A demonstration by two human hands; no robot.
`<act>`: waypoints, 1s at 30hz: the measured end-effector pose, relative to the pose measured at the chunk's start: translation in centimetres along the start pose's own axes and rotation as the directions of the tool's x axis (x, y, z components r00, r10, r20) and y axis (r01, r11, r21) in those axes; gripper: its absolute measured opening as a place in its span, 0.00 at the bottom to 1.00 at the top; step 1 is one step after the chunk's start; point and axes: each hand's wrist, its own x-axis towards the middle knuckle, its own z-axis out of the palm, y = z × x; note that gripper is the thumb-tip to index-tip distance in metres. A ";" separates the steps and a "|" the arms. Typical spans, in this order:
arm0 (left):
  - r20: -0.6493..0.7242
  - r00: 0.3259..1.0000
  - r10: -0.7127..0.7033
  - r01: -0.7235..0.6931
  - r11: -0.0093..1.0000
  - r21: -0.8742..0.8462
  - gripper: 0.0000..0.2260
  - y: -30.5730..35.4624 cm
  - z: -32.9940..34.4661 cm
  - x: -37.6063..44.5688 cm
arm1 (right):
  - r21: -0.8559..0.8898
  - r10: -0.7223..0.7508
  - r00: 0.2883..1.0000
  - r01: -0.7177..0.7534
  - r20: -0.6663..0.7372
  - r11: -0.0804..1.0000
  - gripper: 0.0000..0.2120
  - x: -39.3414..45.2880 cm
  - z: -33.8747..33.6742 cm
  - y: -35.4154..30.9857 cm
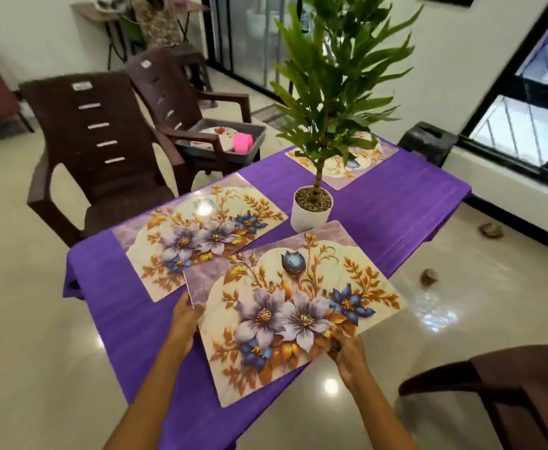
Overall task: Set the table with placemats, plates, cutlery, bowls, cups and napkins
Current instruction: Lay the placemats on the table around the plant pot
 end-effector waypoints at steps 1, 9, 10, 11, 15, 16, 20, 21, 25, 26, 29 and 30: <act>-0.022 1.000 0.003 -0.004 1.000 -0.008 0.15 -0.2 -0.2 -0.5 | -0.006 -0.014 1.000 0.014 0.001 1.000 0.14 -0.2 -0.2 0.0; -0.188 0.982 -0.007 -0.004 0.998 -0.061 0.13 -3.7 -1.9 -4.8 | -0.014 -0.066 0.998 0.066 -0.024 0.998 0.19 -1.2 -0.8 -0.7; -0.215 0.977 -0.002 -0.011 0.998 -0.061 0.12 -4.1 -2.2 -5.1 | -0.015 -0.067 0.998 0.067 0.000 0.998 0.20 -1.3 -0.9 -0.4; -0.234 0.972 0.001 -0.014 0.998 -0.057 0.11 -4.3 -2.5 -5.4 | -0.024 -0.068 0.997 0.069 0.025 0.997 0.21 -1.3 -0.8 -0.3; -0.368 0.930 -0.026 0.003 0.998 -0.064 0.11 -4.9 -3.9 -6.1 | -0.065 -0.097 0.985 0.107 0.141 0.992 0.26 -2.1 0.8 -0.5; -0.398 0.917 -0.031 0.002 0.997 -0.075 0.11 -5.0 -4.1 -6.2 | -0.067 -0.094 0.982 0.106 0.162 0.992 0.25 -2.1 1.4 -0.7; -0.487 0.873 0.016 -0.027 1.000 -0.015 0.07 -5.2 -5.5 -6.9 | -0.118 -0.009 0.977 0.035 0.214 0.992 0.18 -2.0 3.4 -0.8; -0.505 0.863 0.025 -0.026 1.000 0.005 0.07 -5.2 -6.0 -6.9 | -0.140 0.015 0.974 0.017 0.225 0.990 0.18 -1.9 3.7 -0.7; -0.583 0.811 0.046 0.030 0.992 0.121 0.10 -4.8 -7.1 -6.9 | -0.307 0.154 0.974 -0.096 0.169 0.947 0.13 -1.9 3.8 -0.1; -0.598 0.798 0.072 0.038 0.985 0.169 0.12 -4.3 -7.1 -7.1 | -0.367 0.190 0.971 -0.124 0.148 0.922 0.11 -2.0 3.6 0.0; -0.613 0.779 0.133 0.077 0.949 0.305 0.17 -3.0 -6.8 -7.6 | -0.558 0.239 0.965 -0.143 0.104 0.818 0.12 -2.1 3.3 0.2; -0.620 0.772 0.144 0.094 0.938 0.335 0.17 -2.8 -6.8 -7.6 | -0.619 0.234 0.968 -0.128 0.092 0.775 0.14 -2.0 3.2 0.2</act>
